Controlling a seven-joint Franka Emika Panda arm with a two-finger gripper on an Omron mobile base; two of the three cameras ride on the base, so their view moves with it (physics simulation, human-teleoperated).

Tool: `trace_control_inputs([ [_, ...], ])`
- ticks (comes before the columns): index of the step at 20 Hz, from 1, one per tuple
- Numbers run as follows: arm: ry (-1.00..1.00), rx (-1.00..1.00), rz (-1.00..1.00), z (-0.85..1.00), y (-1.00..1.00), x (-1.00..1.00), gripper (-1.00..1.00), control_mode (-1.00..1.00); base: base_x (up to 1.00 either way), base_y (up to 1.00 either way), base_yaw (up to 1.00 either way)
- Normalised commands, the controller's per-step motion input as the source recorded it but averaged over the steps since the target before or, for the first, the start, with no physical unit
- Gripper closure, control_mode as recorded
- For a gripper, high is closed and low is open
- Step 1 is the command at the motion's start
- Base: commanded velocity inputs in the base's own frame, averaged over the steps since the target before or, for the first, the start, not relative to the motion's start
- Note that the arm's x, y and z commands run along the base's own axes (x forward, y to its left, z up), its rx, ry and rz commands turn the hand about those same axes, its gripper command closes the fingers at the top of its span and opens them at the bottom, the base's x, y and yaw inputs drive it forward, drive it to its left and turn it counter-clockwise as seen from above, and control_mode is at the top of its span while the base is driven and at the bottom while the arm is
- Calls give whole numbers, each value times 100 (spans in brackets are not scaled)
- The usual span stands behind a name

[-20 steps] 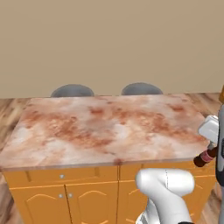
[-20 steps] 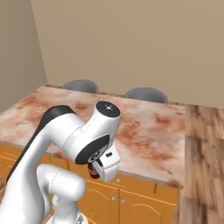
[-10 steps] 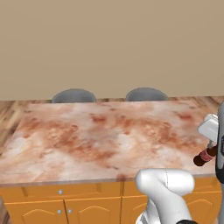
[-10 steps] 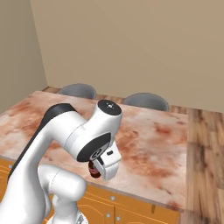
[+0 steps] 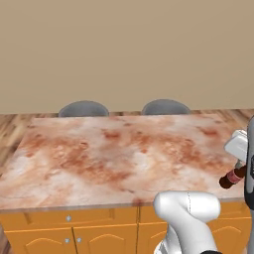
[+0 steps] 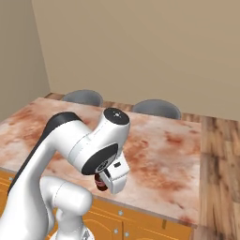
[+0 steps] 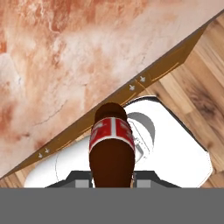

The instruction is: Move the drinks to the dining counter.

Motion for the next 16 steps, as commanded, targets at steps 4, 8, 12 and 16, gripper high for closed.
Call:
trace_control_inputs([
  [4, 0, 0, 1, 0, 0, 6, 100, -100, 9, 0, 1],
  [8, 0, 0, 0, 0, 0, 24, 100, -100, 0, 0, 0],
  [12, 0, 0, 0, 0, 0, 38, 100, -100, 0, 0, 0],
  [16, 0, 0, 0, -4, 0, 38, 100, -100, 0, 0, 0],
])
